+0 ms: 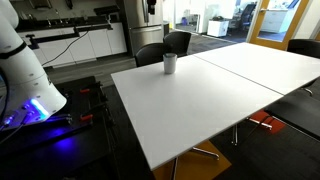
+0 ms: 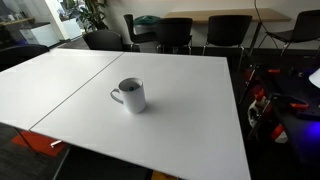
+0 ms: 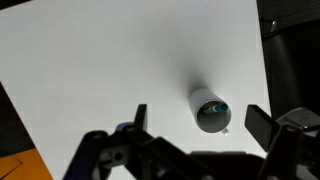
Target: Remove the marker from the cup and put it on the table , and then move the cup to the center
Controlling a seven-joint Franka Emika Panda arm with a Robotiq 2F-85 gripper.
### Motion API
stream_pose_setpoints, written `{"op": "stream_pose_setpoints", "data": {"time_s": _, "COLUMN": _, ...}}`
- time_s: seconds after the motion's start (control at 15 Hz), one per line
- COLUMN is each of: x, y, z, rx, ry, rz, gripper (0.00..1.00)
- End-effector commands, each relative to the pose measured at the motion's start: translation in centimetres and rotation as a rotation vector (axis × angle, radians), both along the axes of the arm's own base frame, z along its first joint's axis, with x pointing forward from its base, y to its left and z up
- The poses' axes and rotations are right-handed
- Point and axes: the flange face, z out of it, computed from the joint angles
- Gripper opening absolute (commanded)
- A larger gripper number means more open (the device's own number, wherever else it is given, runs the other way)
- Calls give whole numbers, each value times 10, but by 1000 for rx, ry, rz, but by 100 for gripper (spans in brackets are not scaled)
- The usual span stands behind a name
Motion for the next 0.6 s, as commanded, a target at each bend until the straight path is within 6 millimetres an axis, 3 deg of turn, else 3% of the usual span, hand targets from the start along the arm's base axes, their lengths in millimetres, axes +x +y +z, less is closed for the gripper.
{"op": "stream_pose_setpoints", "data": {"time_s": 0.0, "x": 2, "y": -8, "z": -12, "rx": 28, "ry": 16, "rz": -85, "gripper": 100}}
{"op": "stream_pose_setpoints", "data": {"time_s": 0.53, "x": 31, "y": 14, "z": -59, "rx": 83, "ry": -22, "rz": -229, "gripper": 100}}
